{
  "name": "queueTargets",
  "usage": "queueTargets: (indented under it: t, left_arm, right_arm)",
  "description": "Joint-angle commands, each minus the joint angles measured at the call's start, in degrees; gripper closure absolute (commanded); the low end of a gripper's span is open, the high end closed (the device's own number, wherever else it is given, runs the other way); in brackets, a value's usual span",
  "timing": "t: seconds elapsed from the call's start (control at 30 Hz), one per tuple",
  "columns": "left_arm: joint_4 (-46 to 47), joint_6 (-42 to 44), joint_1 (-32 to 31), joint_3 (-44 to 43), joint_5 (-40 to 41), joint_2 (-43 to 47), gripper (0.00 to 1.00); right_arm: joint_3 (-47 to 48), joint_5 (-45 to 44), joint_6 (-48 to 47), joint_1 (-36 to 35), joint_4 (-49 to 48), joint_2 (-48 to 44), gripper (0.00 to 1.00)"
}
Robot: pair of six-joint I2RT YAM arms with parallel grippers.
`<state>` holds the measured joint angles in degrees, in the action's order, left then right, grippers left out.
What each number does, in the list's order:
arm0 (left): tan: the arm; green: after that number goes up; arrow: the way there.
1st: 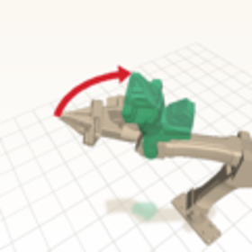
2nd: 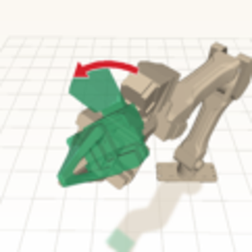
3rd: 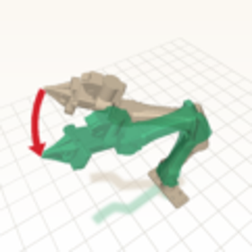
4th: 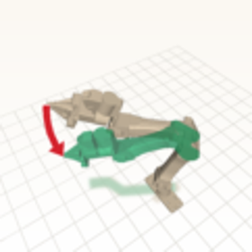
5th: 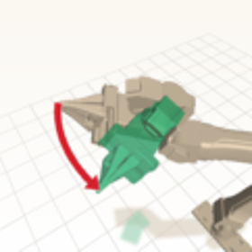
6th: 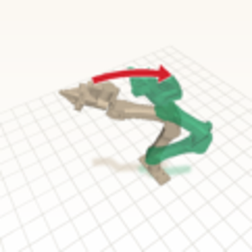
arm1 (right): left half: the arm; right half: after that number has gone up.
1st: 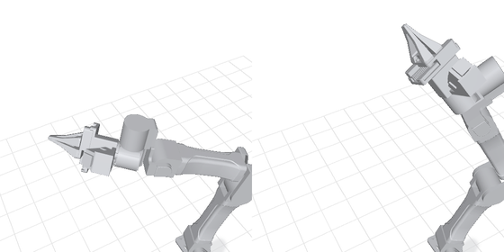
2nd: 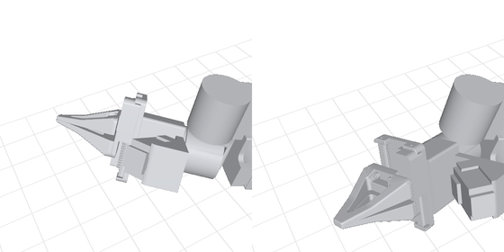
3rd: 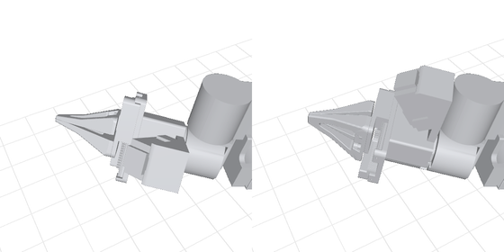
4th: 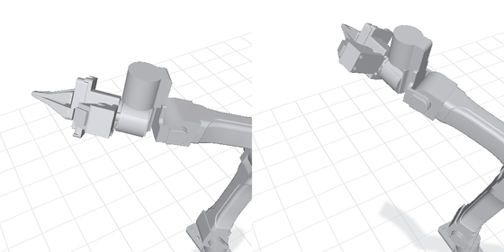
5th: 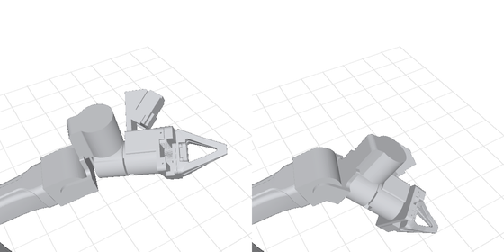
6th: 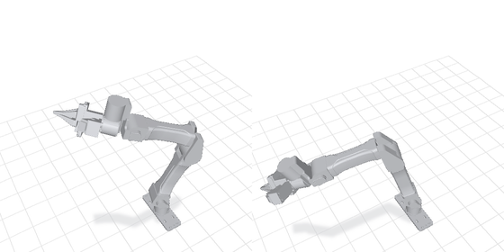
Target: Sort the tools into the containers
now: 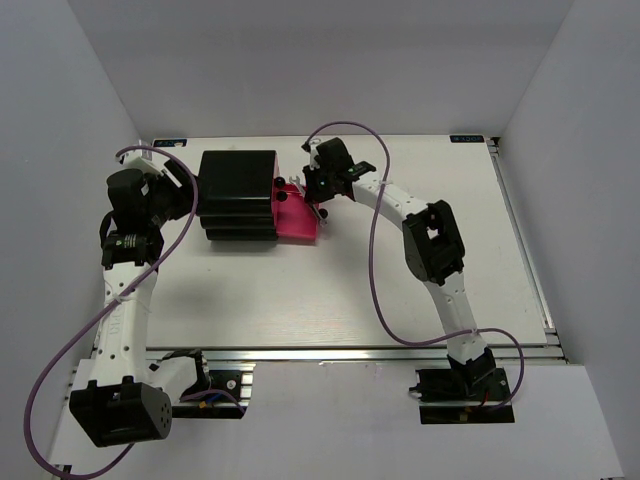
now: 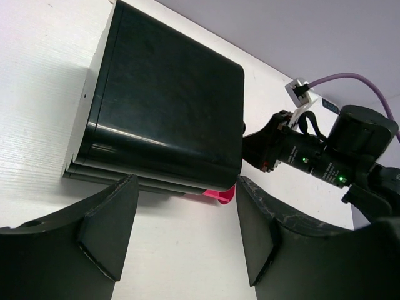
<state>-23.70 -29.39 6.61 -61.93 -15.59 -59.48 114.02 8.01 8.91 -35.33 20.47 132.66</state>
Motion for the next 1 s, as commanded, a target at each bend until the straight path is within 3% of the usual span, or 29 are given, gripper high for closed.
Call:
queueTargets:
  t: [0.0,0.73,0.97]
  left_arm:
    - [-0.82,0.56,-0.11,-1.35,0.39,1.12,0.27]
    - [-1.87,0.56,-0.11,-3.02,0.83,0.33,0.27]
    - [-1.96,0.56,-0.11,-2.84,0.92,0.60,0.27]
  right_arm:
    - [5.07,-0.01,1.29,-0.70,-1.48,0.31,1.00]
    - [5.34,-0.10,7.18,-2.46,-2.01,3.48,1.00]
    - [-2.30,-0.80,5.25,-2.46,-3.50,0.33,1.00]
